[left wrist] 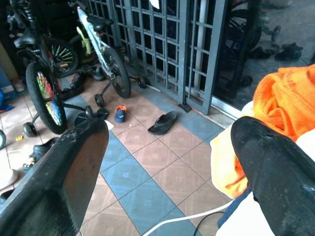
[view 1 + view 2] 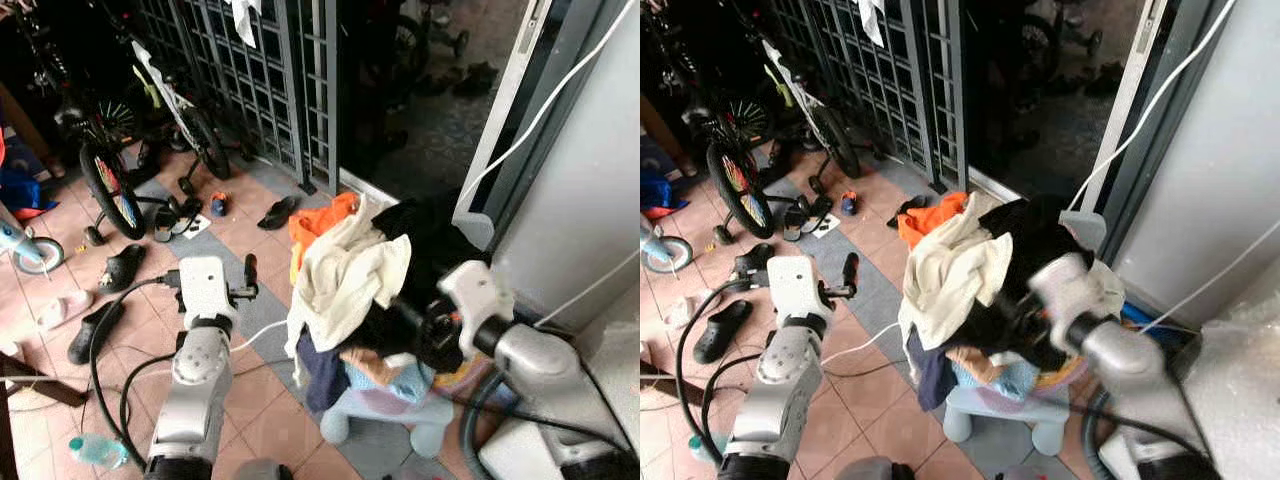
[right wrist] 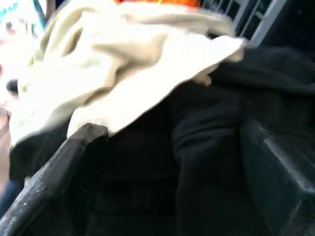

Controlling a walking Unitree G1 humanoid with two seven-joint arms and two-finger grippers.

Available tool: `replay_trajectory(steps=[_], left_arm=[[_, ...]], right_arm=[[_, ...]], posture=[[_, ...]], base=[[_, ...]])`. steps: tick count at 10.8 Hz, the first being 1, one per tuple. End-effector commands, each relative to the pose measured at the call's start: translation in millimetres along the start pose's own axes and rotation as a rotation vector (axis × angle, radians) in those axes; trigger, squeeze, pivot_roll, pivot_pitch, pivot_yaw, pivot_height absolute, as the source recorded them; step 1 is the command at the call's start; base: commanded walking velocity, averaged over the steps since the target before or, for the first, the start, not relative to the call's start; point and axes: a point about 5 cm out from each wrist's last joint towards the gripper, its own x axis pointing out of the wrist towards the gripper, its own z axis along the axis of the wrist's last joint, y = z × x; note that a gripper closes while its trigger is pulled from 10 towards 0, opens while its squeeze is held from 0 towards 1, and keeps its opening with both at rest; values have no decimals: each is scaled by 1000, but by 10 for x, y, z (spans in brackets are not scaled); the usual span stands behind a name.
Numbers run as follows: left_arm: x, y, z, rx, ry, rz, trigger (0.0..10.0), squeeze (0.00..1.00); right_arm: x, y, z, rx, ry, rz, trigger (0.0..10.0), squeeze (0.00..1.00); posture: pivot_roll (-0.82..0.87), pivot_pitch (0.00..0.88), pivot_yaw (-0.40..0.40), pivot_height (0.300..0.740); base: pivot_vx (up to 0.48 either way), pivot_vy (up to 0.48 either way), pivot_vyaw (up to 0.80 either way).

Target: Clothes washing

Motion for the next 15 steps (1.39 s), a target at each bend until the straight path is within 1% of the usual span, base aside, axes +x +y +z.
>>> replay_trajectory(steps=[1, 2, 3, 6, 7, 8, 10, 12, 13, 14, 15], left_arm=[[7, 15, 56, 10, -17, 5, 10000, 0], [-4, 36, 57, 12, -17, 10, 10000, 0], [-10, 48, 56, 12, -16, 15, 10000, 0], [-9, 50, 56, 14, -14, 13, 10000, 0], [0, 56, 56, 18, -13, 7, 10000, 0], [3, 53, 61, 20, -14, 4, 10000, 0], [4, 29, 65, 20, -14, 0, 10000, 0], [-1, 24, 59, 13, -12, 7, 10000, 0], [-5, 19, 59, 13, -12, 7, 10000, 0], [-12, 20, 48, 9, -7, 10, 10000, 0], [-14, 12, 41, 4, -4, 13, 10000, 0]], right_arm=[[34, 19, 7, -47, 4, 14, 10000, 0], [82, -19, -27, -103, 31, -21, 0, 0], [100, -36, -22, -132, 31, -30, 0, 0], [117, -26, -54, -219, 21, 8, 0, 0], [100, 17, -90, -265, 32, 63, 0, 0], [92, 29, -99, -275, 37, 83, 0, 0], [36, 75, -174, -276, 59, 179, 0, 0], [16, 102, -213, -340, 84, 249, 0, 0], [12, 98, -222, -352, 88, 262, 0, 0], [15, 13, -219, -384, 99, 219, 0, 0], [9, -43, -218, -396, 107, 193, 0, 0]], posture=[[-57, 0, 103, 740], [-52, 0, 102, 740], [-46, 0, 98, 740], [-48, 0, 100, 740], [-49, 0, 110, 740], [-47, 0, 112, 740], [-49, 0, 101, 740], [-47, 0, 97, 740], [-49, 0, 93, 740], [-55, 0, 86, 740], [-61, 0, 82, 740]], base=[[0, 0, 0], [0, 0, 0], [0, 0, 0], [0, 0, 0], [0, 0, 0], [0, 0, 0], [0, 0, 0], [0, 0, 0], [0, 0, 0], [0, 0, 0], [0, 0, 0]])
